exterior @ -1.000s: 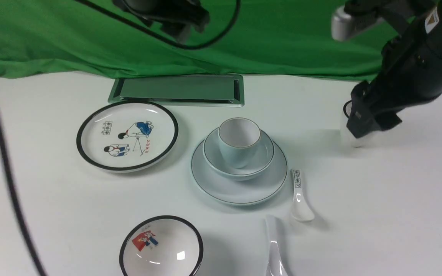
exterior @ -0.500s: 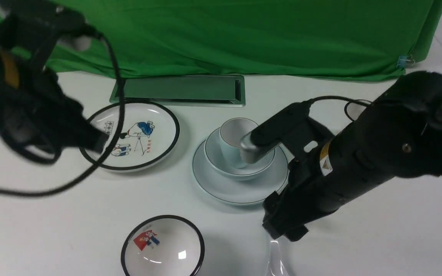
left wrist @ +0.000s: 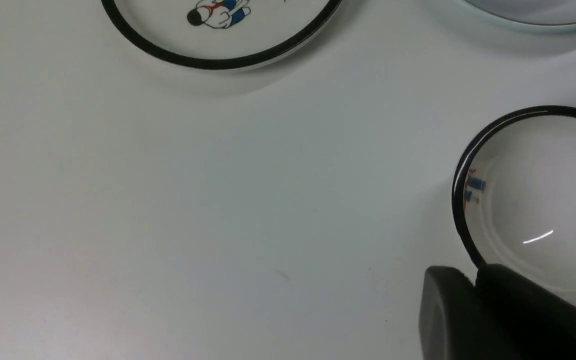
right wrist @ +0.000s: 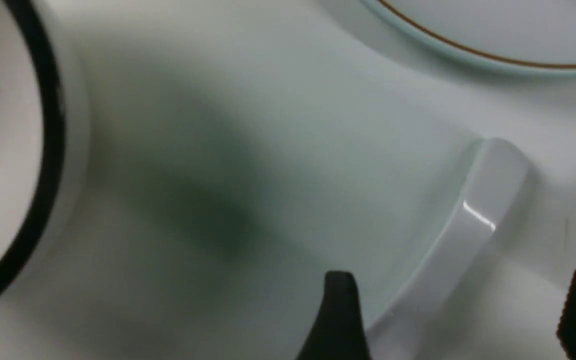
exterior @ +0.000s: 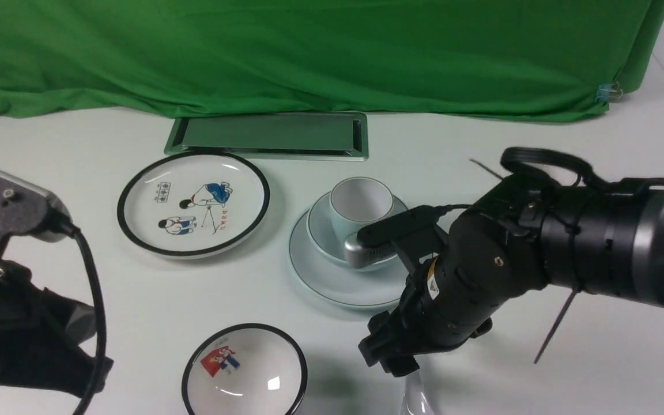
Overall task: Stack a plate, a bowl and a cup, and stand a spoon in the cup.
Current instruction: Use the right arm to grab a blue soup spoon, then use the right arm to put the blue soup spoon into the blue teacup in the middle
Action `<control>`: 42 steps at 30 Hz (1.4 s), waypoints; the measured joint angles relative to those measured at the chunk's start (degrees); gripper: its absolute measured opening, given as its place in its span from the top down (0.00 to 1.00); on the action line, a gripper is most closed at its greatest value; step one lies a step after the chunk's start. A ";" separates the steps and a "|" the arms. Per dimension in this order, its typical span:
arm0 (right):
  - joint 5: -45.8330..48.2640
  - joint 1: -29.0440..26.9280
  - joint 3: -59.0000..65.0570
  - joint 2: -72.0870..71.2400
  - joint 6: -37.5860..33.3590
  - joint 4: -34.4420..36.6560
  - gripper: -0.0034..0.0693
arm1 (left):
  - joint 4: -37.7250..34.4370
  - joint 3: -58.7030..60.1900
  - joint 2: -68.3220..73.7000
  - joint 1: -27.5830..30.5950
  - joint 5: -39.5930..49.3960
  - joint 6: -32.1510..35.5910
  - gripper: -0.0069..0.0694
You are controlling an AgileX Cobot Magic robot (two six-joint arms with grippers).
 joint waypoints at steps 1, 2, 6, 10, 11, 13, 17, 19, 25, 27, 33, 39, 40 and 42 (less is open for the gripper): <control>-1.18 0.00 0.00 1.68 0.99 -0.06 0.17 | -0.35 0.12 -0.01 0.00 -0.76 0.00 0.89; -1.57 0.00 0.00 2.73 1.47 -0.06 0.17 | -0.62 0.18 -0.01 0.00 -1.24 0.05 0.89; -2.24 -0.12 -0.06 5.41 2.71 -0.64 0.17 | -1.93 0.30 -0.01 0.00 -2.22 0.12 0.89; -2.38 -0.18 -0.20 5.67 3.68 -1.28 0.27 | -3.46 0.30 -0.01 0.00 -2.48 0.17 0.89; -2.50 -0.18 -0.20 5.67 3.88 -1.40 0.41 | -3.65 0.30 -0.01 0.00 -2.48 0.22 0.89; -2.49 -0.18 -0.20 5.60 3.88 -1.40 0.53 | -3.73 0.30 -0.01 0.00 -2.48 0.22 0.89; -1.64 -0.18 0.05 3.72 2.24 -0.65 0.73 | -3.73 0.30 -0.01 0.00 -2.52 0.22 0.88; -1.50 -0.18 0.11 0.71 0.68 -0.57 0.73 | -3.73 0.30 -0.01 0.00 -2.52 0.22 0.88; -13.19 -0.18 0.11 -11.38 -3.99 -3.83 0.73 | -3.77 0.30 -0.01 0.00 -3.97 0.22 0.87; -21.59 -0.18 0.11 -13.50 -6.23 -5.56 0.73 | -3.84 0.30 -0.01 0.00 -4.76 0.48 0.87; -49.52 -1.76 0.11 -13.48 -16.64 -8.43 0.73 | -3.24 0.30 -0.01 0.00 -7.03 0.96 0.86; -67.59 -7.81 0.15 -4.99 -17.31 -5.37 0.73 | -0.11 0.30 -0.01 0.00 -8.45 1.63 0.85; -69.01 -8.44 0.23 -4.01 -16.57 -4.56 0.73 | 0.17 0.30 -0.01 0.00 -8.65 1.65 0.85; -72.86 -9.57 0.30 -0.75 -13.47 -3.15 0.73 | 1.45 0.31 -0.01 0.00 -10.02 1.65 0.85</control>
